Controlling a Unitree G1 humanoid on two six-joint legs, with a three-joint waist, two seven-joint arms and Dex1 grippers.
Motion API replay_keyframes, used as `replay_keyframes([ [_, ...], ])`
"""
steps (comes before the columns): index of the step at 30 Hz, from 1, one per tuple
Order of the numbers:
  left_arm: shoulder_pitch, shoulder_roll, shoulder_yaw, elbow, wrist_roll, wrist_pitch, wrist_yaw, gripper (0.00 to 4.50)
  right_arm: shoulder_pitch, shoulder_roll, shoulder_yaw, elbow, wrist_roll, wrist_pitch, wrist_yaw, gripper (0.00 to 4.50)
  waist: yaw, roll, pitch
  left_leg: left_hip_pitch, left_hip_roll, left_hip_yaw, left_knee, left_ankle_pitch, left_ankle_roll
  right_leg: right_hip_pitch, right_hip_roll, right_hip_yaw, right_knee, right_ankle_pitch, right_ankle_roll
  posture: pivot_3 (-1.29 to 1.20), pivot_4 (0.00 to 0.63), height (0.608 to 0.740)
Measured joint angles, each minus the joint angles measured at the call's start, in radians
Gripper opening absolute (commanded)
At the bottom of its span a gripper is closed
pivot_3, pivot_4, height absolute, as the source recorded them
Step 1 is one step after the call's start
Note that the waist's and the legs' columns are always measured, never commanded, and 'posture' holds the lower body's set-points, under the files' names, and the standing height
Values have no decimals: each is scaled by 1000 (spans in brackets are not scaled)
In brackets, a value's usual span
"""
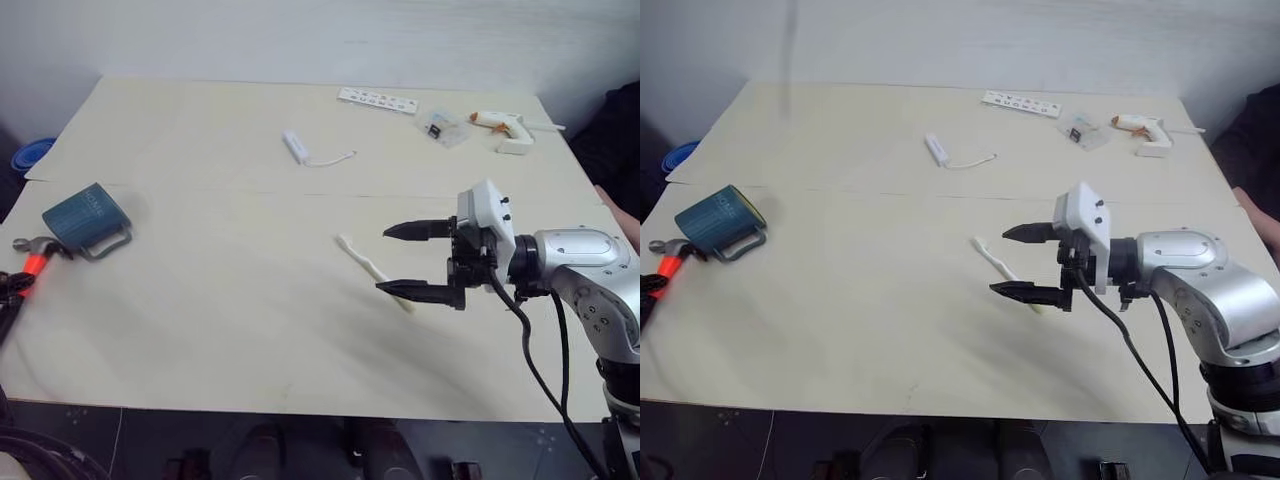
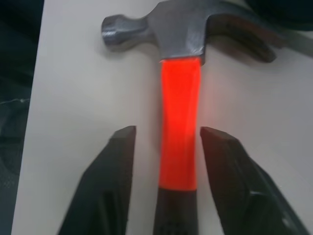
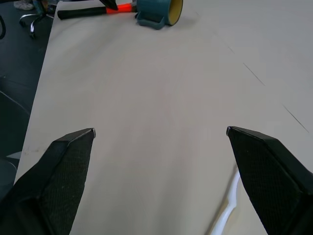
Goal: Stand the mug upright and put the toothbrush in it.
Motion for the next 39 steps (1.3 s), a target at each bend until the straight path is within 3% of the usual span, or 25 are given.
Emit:
replay_keyframes([
  [4, 0, 5, -9, 7, 4, -5, 12, 4166, 8, 0, -1, -3, 5, 5, -6, 4500, 3, 0, 0, 0, 0, 0, 3, 0, 0, 0, 0, 0, -1, 0, 0, 0, 150, 740],
  [11, 6, 92, 26, -98, -50, -27, -104, 4166, 6, -5, -1, -2, 13, 7, 3, 4500, 1, -1, 0, 0, 1, 1, 5, 0, 0, 0, 0, 1, 0, 2, -2, 0, 150, 740],
  [14, 115, 144, 71, -322, -133, -50, -287, 4166, 3, -22, 0, -2, 20, 9, 20, 4500, 1, -1, 0, 0, 4, 2, 5, 0, 0, 0, -2, 2, -1, 2, -1, 0, 150, 740],
  [18, 496, 180, 218, -846, -307, 79, -630, 4166, 1, -29, 1, 3, 27, 9, 25, 4500, -4, 0, 1, 1, 6, 4, 3, -1, 2, 0, -3, 5, -2, 2, -1, 0, 150, 740],
  [21, 594, 185, 222, -1062, -331, 156, -673, 4166, 1, -28, 0, 4, 28, 9, 23, 4500, -1, 2, 2, 2, 6, 5, 2, -1, 2, 0, -2, 5, -2, 2, -2, 0, 150, 740],
  [25, 486, 150, 40, -1149, -237, 179, -541, 4166, 7, -15, -1, -3, 34, 10, 0, 4500, 3, 3, 2, 6, 1, 5, 2, -1, 3, 3, 2, 5, -1, 2, -2, 0, 150, 740],
  [31, 244, 31, -247, -1004, -30, 128, -395, 4166, 27, -5, -10, -42, 59, 31, -47, 4500, -1, 3, 2, 5, 1, 5, 4, -1, 3, 3, 2, 5, -1, 3, -1, 0, 150, 740],
  [39, 56, -29, -378, -812, 116, 91, -361, 4166, 68, -5, -44, -87, 85, 47, -106, 4500, 0, 3, 2, 3, 1, 6, 5, -2, 6, 3, 2, 5, -1, 4, 0, 0, 150, 740],
])
